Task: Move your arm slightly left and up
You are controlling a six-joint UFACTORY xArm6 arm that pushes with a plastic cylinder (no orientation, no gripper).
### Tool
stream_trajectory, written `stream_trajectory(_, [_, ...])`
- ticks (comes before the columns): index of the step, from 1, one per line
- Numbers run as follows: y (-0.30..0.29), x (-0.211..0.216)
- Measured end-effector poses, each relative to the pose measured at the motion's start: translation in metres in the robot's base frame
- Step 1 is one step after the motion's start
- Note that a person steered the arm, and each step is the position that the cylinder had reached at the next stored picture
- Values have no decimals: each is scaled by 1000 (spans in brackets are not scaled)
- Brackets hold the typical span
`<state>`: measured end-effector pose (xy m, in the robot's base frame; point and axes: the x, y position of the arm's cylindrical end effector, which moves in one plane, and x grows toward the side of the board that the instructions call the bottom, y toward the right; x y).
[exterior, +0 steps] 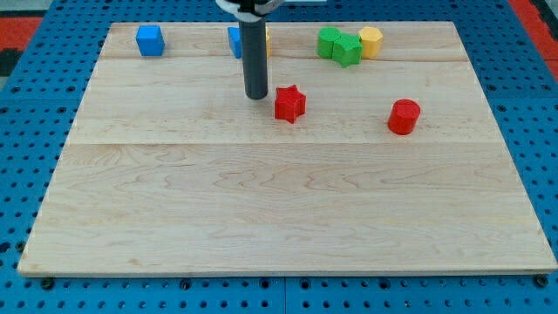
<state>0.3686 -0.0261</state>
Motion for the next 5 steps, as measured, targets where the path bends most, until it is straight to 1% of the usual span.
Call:
stream_trajectory(1, [96,11])
stream_trajectory(2, [139,17])
stream_trajectory(3, [95,21])
stream_trajectory(4, [73,21])
stream_trajectory(5, [73,21])
